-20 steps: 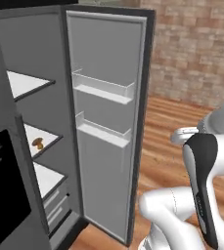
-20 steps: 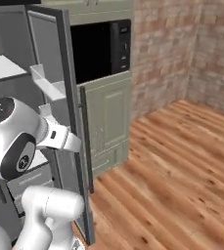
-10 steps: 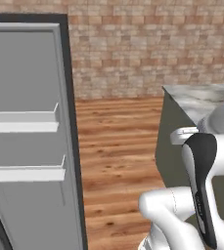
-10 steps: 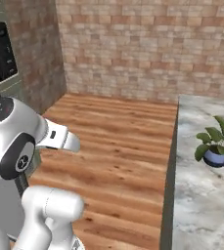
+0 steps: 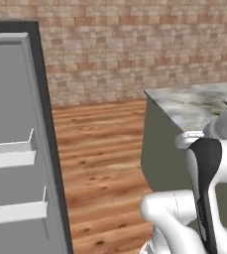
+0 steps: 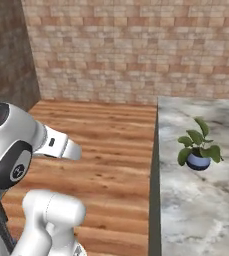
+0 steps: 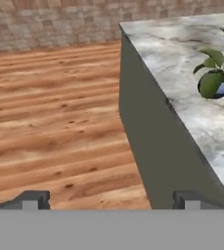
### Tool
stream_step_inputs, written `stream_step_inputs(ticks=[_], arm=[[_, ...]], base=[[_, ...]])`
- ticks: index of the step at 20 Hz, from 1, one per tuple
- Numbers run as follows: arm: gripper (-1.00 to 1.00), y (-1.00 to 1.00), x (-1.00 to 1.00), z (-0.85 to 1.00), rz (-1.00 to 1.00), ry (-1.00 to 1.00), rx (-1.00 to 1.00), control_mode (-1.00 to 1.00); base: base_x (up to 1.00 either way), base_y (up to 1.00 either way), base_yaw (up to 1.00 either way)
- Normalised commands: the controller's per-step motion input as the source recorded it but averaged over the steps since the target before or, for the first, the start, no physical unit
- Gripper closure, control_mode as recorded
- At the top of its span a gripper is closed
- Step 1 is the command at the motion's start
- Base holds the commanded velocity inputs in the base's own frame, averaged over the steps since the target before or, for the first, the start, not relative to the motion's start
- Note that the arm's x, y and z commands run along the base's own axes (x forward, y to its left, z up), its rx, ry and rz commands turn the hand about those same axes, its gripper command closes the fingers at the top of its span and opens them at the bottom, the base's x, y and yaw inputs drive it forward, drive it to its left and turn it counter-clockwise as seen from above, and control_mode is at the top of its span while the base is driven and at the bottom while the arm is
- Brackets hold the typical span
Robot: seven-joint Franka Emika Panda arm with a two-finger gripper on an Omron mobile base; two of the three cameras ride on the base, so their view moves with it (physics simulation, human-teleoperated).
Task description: Transport the fish and mushroom to the fridge. Place the fish on the rack containing meat and place the mushroom on the rack containing the vegetable, ensuring meats and vegetables are on different racks.
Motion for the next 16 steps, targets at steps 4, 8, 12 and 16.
stream_step_inputs(ticks=[4,8,12,16], arm=[[-1.0,0.0,0.0,0.0,0.0,0.0,0.0,1.0],[-1.0,0.0,0.0,0.0,0.0,0.0,0.0,1.0],[-1.0,0.0,0.0,0.0,0.0,0.0,0.0,1.0],[-1.0,0.0,0.0,0.0,0.0,0.0,0.0,1.0]], base=[[1.0,-0.01,-0.03],[1.0,-0.07,-0.01],[1.0,-0.32,0.0],[1.0,-0.05,0.0]])
